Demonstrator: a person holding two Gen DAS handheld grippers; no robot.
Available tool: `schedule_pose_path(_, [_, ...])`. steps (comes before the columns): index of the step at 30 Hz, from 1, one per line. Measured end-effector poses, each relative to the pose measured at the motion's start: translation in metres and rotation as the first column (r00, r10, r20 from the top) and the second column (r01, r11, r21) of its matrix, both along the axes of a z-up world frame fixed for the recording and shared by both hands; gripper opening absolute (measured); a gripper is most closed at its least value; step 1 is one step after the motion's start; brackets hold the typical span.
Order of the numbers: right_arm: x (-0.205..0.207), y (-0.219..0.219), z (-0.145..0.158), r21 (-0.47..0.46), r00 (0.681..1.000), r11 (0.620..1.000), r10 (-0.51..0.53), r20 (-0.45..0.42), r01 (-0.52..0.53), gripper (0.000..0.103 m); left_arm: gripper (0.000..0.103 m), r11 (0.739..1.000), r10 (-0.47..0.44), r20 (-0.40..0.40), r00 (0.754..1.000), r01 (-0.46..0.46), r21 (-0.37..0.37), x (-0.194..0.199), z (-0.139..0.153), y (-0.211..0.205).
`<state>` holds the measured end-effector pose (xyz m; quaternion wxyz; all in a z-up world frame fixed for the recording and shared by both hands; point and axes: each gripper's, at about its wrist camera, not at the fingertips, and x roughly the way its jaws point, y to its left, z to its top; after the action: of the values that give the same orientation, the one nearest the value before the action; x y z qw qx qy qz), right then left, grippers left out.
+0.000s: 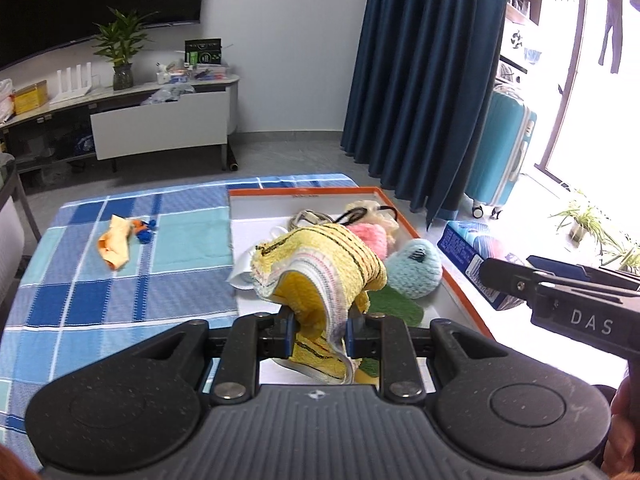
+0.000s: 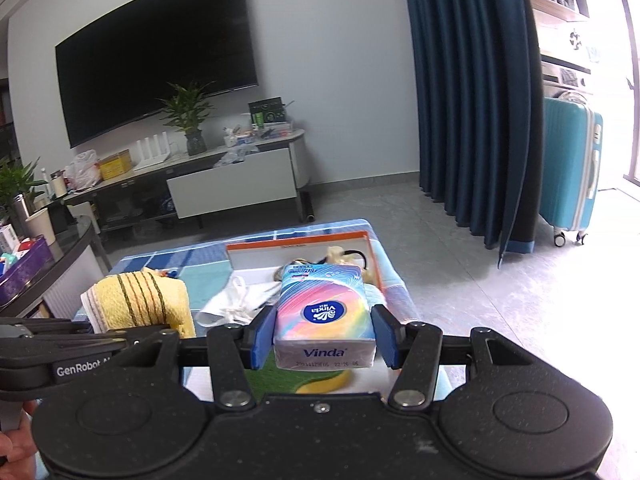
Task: Organize soft objects
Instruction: 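Carry the towel and tissue pack over the white box with both grippers, then lower the towel and tissue pack into the box and open both grippers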
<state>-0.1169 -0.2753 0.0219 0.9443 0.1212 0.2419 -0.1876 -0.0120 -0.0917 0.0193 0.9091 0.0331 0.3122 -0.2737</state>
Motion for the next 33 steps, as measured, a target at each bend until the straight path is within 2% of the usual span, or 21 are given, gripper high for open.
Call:
schedule_pose_path(27, [0.009,-0.018,-0.024,0.041,0.998,0.998,-0.037,-0.043,0.039,0.064,0.024,0.999,-0.042,-0.045,0.998,0.043,0.019,0.004,-0.014,-0.027])
schedule_pose_path(30, [0.011,-0.019,-0.027,0.039,0.998,0.999,-0.033,-0.055,0.035,0.072,0.024,0.999,-0.044,-0.049,0.998,0.045,0.022,0.005,-0.016,-0.027])
schedule_pose_path(33, [0.009,-0.019,-0.028,0.035,0.998,0.998,-0.041,-0.051,0.043,0.074,0.024,0.998,-0.047,-0.054,0.997,0.049,0.026,0.006,-0.017,-0.028])
